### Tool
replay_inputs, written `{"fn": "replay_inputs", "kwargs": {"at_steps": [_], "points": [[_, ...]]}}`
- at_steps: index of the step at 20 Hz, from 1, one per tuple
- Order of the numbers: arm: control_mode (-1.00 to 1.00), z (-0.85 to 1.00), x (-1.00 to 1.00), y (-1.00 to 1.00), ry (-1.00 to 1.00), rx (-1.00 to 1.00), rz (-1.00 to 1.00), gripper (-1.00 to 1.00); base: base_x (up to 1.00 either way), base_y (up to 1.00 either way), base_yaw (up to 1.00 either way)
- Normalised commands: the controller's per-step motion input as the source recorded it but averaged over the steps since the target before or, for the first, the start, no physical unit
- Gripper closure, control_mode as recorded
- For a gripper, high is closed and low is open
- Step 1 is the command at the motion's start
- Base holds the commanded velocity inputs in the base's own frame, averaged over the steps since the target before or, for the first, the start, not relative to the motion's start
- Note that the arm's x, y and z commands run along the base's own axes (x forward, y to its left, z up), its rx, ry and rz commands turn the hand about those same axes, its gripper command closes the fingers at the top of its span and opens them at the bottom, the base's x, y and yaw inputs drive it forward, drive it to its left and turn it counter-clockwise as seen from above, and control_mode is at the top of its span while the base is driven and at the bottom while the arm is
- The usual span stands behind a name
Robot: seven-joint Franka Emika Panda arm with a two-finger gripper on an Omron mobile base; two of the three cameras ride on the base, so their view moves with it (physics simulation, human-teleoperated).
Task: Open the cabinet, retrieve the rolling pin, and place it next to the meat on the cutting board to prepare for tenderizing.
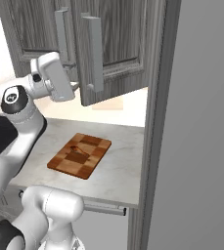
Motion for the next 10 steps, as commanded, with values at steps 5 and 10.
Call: {"fn": "replay_inputs", "kwargs": {"at_steps": [5, 10], "points": [[-1.0, 0.0, 0.01, -0.34, 0.04, 0.02, -0.07, -1.0, 0.0, 0.0, 0.0], [-1.0, 0.0, -0.12, -0.41, 0.02, 0.04, -0.09, -1.0, 0.0, 0.0, 0.0]]}}
